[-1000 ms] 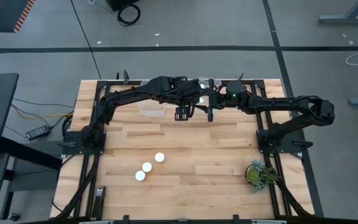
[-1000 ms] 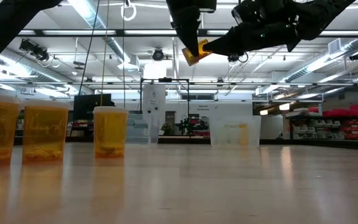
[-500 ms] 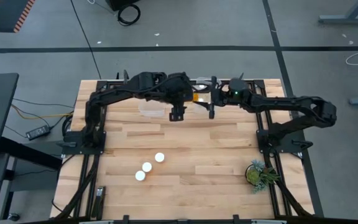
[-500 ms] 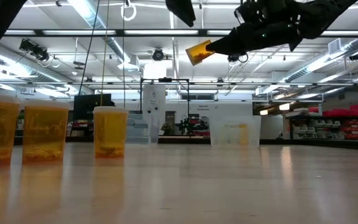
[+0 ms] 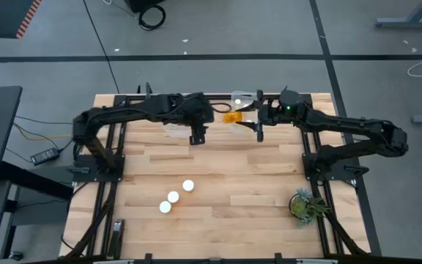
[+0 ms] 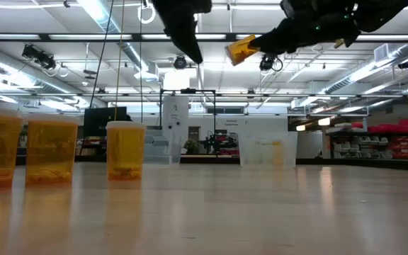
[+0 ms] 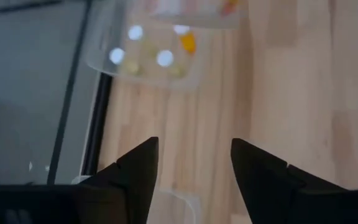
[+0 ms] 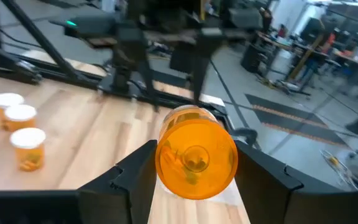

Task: Pick and place medicine bottles into bin by pill shape (circle, oval)
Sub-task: Put the top big orange pill bottle into the left transparent bin

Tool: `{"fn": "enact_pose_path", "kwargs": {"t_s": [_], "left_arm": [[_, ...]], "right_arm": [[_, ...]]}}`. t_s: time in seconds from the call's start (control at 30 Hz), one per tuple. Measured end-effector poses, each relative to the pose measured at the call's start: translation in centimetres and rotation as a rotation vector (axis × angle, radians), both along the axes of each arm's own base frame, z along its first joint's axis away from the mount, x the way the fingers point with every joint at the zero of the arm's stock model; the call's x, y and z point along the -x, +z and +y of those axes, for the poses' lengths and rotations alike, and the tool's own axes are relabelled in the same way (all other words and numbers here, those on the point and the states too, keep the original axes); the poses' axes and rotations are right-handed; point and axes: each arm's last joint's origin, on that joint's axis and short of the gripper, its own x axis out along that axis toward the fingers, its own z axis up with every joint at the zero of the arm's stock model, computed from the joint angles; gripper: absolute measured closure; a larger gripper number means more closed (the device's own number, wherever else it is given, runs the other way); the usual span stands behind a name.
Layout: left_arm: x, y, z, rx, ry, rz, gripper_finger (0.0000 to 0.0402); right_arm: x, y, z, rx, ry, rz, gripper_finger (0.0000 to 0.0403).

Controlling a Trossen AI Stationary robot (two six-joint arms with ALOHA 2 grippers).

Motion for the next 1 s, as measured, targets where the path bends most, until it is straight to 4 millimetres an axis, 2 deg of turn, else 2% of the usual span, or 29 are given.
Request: {"fn": "enact_pose_path", "kwargs": {"t_s": [0.2, 0.37, 0.5, 0.6, 0.77, 1.0], "left_arm": [[3.1, -0.6, 0.5, -0.001, -0.019, -0.248, 0.0195], [4.4, -1.1, 0.7, -0.024, -0.033, -0.464, 0.0196], [4.4, -1.7, 0.5, -0.015, -0.087, -0.575, 0.0192], [4.3, -2.1, 0.4, -0.008, -0.101, -0.573, 0.018], [3.7, -2.6, -0.2, 0.006, -0.157, -0.561, 0.0138], [2.7, -2.2, -1.0, -0.05, -0.229, -0.639, 0.0076]], "right_arm": [[-0.3, 0.6, 0.1, -0.004, 0.098, -0.078, 0.0199], [-1.5, 1.1, 0.4, -0.008, 0.19, -0.197, 0.0199], [-2.6, 0.6, 0.9, 0.008, 0.221, -0.22, 0.0199], [-3.0, 0.5, 0.9, 0.017, 0.217, -0.238, 0.0199], [-3.0, 0.8, 1.0, 0.012, 0.217, -0.277, 0.0199], [-3.2, 1.1, 1.5, 0.016, 0.238, -0.303, 0.0199]]}}
